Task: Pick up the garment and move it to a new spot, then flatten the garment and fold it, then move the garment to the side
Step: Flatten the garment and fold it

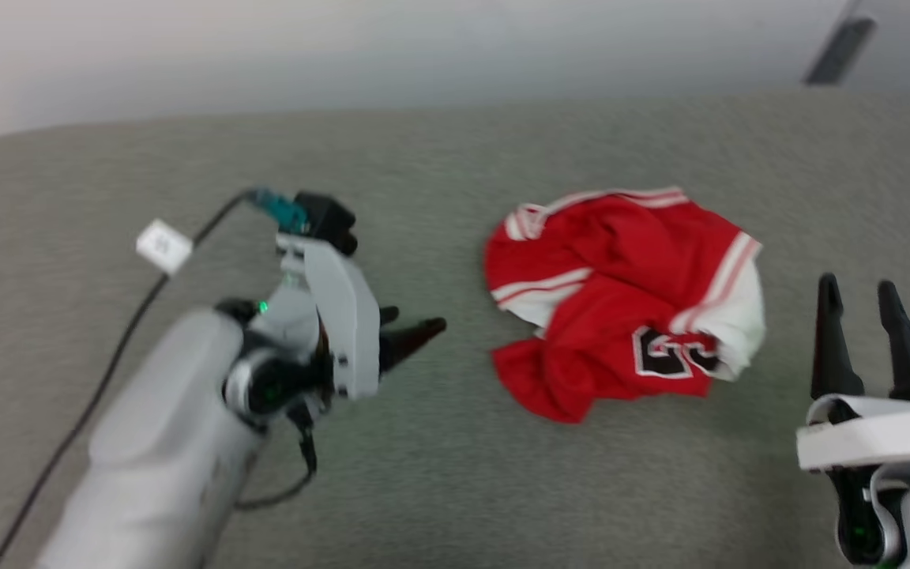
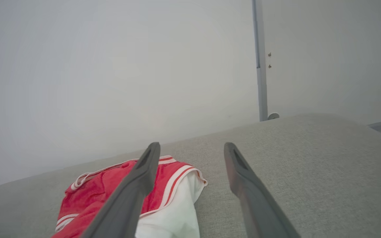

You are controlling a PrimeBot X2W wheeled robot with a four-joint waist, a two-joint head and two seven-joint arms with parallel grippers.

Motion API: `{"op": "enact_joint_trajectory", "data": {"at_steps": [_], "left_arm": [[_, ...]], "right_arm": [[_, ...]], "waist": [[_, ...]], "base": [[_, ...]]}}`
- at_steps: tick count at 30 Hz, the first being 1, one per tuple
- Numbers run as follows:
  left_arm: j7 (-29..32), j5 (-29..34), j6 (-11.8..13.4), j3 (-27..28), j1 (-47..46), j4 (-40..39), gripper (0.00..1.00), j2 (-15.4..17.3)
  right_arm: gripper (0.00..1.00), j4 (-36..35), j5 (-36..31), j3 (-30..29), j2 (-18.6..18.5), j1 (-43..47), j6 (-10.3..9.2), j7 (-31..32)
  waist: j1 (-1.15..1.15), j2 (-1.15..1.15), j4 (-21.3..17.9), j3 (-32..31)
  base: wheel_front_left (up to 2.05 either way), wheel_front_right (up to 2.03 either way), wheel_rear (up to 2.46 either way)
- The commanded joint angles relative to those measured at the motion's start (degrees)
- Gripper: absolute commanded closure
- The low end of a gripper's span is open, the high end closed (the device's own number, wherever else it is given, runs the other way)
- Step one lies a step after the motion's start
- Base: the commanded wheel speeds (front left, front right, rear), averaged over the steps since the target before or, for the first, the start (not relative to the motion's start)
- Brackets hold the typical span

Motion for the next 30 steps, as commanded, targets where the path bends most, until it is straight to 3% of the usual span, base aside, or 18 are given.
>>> {"op": "enact_joint_trajectory", "data": {"at_steps": [1,8,14,20,21,22,23,24,25,30], "left_arm": [[2.44,-0.75,-0.10,-0.53,-2.94,2.37,0.00,-0.29],[12.76,-4.82,0.51,-1.08,-10.79,13.99,0.00,-2.66],[13.16,-6.35,0.86,0.45,-13.14,20.27,0.00,-3.13],[11.31,-5.19,0.64,-0.42,-14.50,23.64,0.00,-3.61],[10.80,-4.78,0.57,-0.76,-14.60,24.05,0.17,-3.86],[10.16,-3.70,0.54,-1.53,-14.91,24.31,0.48,-3.83],[9.66,-3.28,0.42,-2.21,-15.09,24.59,0.61,-3.80],[9.32,-3.48,0.28,-2.33,-15.16,25.08,0.90,-3.88],[9.43,-3.78,0.17,-2.46,-15.34,25.36,1.00,-3.93],[9.45,-3.77,0.10,-3.25,-17.90,24.57,1.00,-1.10]], "right_arm": [[0.00,0.03,0.26,0.19,0.46,-1.29,-0.08,-0.23],[0.00,-0.90,0.24,0.62,1.97,-2.70,-0.08,-0.28],[0.00,-1.70,0.72,0.17,2.58,-2.35,-0.08,-0.21],[0.00,-1.81,1.73,0.70,2.71,-1.73,-0.08,-0.19],[0.00,-1.86,1.86,0.87,2.69,-1.80,-0.08,-0.19],[0.00,-1.91,1.89,0.98,2.69,-1.86,-0.08,-0.19],[0.00,-1.92,1.92,0.93,2.69,-1.94,-0.08,-0.19],[0.00,-1.93,1.87,0.94,2.68,-2.04,-0.08,-0.19],[0.00,-1.96,1.82,0.93,2.69,-2.17,-0.08,-0.19],[0.00,-1.91,1.40,0.60,2.67,-1.99,-0.08,-0.20]], "waist": [[0.00,0.00,-6.91,5.48],[0.00,0.00,-13.94,8.51],[0.00,0.00,-17.33,9.61],[0.00,0.00,-17.92,10.05],[0.00,0.00,-17.78,10.13],[0.00,0.00,-17.58,10.17],[0.00,0.00,-17.30,10.15],[0.00,0.00,-17.01,10.11],[0.00,0.00,-16.70,10.01],[0.00,0.00,-14.53,8.88]], "base": [[0.00,0.00,0.00],[0.00,0.00,0.00],[0.00,0.00,0.00],[0.00,0.00,0.00],[0.00,0.00,0.00],[0.00,0.00,0.00],[0.00,0.00,0.00],[0.00,0.00,0.00],[0.00,0.00,0.00],[0.00,0.00,0.00]]}}
